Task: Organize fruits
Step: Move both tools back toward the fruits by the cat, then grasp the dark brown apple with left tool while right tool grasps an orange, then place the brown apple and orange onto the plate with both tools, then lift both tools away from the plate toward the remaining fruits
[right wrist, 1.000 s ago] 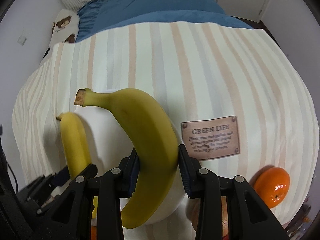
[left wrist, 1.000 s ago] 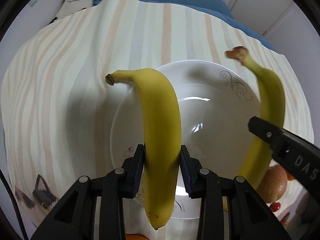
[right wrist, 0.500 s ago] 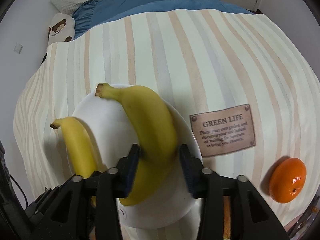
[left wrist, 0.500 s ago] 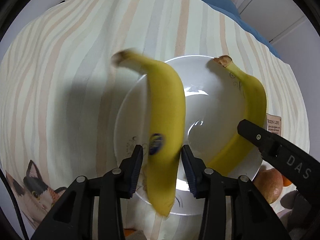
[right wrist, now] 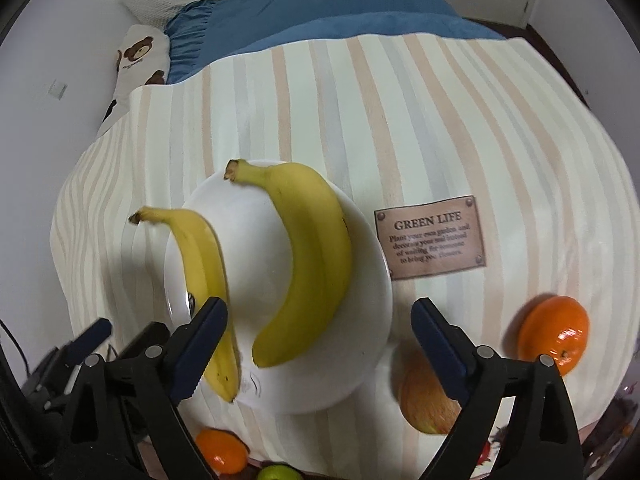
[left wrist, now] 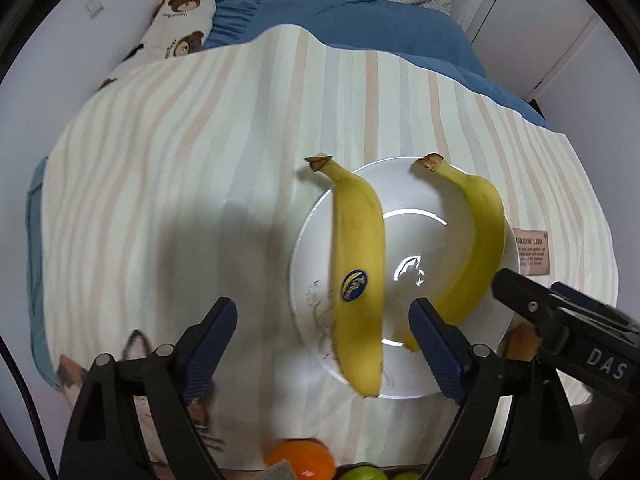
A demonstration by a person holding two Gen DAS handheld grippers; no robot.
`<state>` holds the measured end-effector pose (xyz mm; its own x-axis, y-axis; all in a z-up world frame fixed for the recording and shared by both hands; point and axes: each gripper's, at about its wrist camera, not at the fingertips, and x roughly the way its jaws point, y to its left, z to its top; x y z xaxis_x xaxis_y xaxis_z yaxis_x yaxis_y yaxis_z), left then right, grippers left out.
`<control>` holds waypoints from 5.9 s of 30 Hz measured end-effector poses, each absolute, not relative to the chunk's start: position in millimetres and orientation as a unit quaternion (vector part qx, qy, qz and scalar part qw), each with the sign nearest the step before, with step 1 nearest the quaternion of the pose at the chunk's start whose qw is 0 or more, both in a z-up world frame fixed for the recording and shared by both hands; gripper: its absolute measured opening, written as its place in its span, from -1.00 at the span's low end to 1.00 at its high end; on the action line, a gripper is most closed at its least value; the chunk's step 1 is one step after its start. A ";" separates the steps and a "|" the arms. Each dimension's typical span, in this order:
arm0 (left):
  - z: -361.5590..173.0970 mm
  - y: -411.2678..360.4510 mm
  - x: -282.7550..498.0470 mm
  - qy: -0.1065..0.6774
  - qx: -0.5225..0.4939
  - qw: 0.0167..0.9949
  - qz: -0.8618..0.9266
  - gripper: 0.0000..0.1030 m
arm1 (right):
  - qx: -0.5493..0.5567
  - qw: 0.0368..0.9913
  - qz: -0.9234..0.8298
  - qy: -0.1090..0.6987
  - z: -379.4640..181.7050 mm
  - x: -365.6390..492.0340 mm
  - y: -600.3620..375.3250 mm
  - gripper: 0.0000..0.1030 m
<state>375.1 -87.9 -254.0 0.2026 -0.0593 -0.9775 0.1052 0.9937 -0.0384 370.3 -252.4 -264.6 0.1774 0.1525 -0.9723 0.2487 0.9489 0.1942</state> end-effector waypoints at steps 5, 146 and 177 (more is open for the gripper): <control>-229.2 -58.8 362.5 0.611 0.029 0.790 -0.045 0.71 | 0.127 0.766 -0.027 0.629 -240.1 353.8 -247.7 0.85; -299.2 -145.8 496.6 0.722 0.082 0.660 -0.190 0.30 | 0.198 0.748 0.073 0.630 -307.2 413.5 -200.6 0.39; -229.3 -52.8 409.4 0.621 0.043 0.774 -0.113 0.62 | 0.139 0.776 -0.021 0.614 -254.8 353.9 -254.8 0.88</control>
<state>409.4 -52.8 -229.3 0.2032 -0.1216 -0.9716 0.2272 0.9710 -0.0740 353.9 -254.8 -254.8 0.2441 0.1382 -0.9598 0.2040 0.9603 0.1902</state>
